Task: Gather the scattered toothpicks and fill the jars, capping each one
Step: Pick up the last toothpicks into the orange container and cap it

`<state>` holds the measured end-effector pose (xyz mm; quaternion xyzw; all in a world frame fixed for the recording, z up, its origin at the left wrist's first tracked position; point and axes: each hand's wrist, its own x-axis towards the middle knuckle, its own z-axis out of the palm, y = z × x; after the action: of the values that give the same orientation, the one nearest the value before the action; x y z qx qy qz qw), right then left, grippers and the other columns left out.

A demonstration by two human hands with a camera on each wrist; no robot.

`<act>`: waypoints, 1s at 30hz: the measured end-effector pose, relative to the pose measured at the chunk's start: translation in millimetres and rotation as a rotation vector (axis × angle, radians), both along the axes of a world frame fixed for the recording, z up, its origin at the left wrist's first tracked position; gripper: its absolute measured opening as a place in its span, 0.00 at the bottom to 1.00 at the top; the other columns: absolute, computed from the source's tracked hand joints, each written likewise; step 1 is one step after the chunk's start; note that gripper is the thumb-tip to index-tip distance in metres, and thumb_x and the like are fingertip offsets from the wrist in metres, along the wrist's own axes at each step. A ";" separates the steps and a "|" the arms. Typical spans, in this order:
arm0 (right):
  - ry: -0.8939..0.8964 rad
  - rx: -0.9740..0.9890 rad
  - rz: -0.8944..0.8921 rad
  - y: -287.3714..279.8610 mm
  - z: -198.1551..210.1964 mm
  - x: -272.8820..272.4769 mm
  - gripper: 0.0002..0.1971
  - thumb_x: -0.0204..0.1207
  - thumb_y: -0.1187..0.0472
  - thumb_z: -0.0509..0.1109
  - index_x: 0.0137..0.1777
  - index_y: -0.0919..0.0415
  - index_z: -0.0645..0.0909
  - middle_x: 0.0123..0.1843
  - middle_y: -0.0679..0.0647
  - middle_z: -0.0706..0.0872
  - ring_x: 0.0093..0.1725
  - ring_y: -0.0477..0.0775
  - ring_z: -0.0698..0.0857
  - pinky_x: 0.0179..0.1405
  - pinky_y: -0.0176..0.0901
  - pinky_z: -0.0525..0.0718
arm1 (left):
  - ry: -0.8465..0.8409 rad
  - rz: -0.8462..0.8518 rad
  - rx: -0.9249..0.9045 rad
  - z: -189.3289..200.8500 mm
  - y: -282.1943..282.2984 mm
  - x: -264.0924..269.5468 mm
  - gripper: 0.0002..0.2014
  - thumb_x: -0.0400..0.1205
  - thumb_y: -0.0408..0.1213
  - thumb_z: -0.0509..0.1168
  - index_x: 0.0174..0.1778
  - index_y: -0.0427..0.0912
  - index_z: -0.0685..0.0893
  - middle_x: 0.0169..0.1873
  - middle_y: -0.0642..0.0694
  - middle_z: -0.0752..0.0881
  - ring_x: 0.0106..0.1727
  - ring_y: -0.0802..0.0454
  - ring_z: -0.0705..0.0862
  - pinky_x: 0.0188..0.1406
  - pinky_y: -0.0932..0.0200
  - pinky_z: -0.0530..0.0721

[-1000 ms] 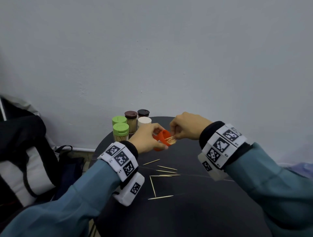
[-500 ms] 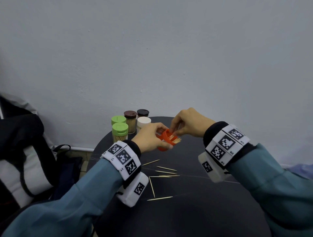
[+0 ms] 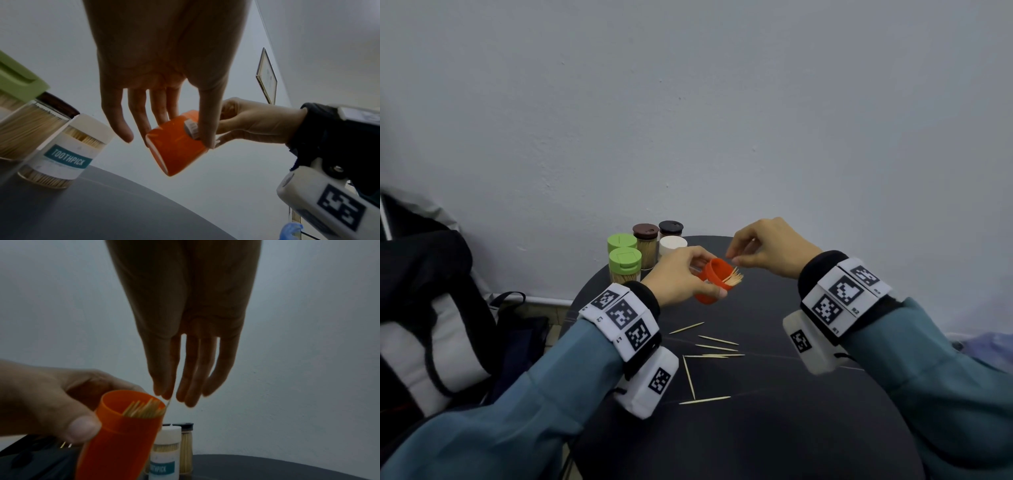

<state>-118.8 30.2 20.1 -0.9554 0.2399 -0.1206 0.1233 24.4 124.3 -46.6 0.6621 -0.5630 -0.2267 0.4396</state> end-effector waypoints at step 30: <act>-0.022 0.046 -0.152 -5.3 -38.9 -2.9 0.05 0.76 0.56 0.70 0.49 0.55 0.84 0.47 0.50 0.86 0.51 0.49 0.85 0.52 0.42 0.81 | -0.025 0.129 -0.036 3.3 11.7 17.9 0.28 0.66 0.35 0.80 0.61 0.40 0.81 0.54 0.46 0.84 0.57 0.52 0.81 0.51 0.68 0.78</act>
<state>-121.7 24.9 -18.8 -0.9299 0.3131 -0.1346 0.1382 42.3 136.0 -43.3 0.6918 -0.5287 -0.1795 0.4579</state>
